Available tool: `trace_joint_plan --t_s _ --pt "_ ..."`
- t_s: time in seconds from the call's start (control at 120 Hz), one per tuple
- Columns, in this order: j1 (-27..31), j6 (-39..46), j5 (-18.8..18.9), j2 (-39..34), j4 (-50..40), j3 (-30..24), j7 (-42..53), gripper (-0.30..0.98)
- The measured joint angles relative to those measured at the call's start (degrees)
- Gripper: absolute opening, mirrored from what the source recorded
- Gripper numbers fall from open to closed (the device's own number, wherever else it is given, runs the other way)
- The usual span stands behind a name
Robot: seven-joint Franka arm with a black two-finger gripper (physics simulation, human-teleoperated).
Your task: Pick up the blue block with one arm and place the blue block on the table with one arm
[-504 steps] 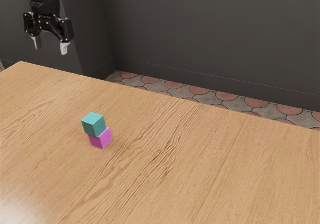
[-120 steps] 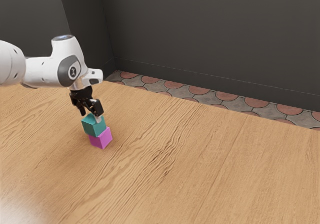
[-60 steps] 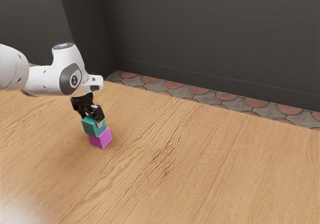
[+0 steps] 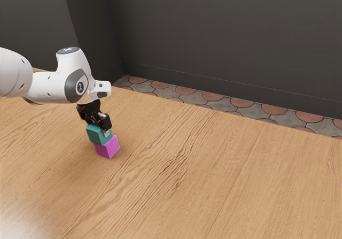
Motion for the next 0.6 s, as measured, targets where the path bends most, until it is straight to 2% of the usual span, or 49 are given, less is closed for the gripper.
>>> trace_joint_plan --t_s 0.6 --pt "-0.02 -1.56 0.38 -2.62 -0.13 0.18 -0.72 0.41"
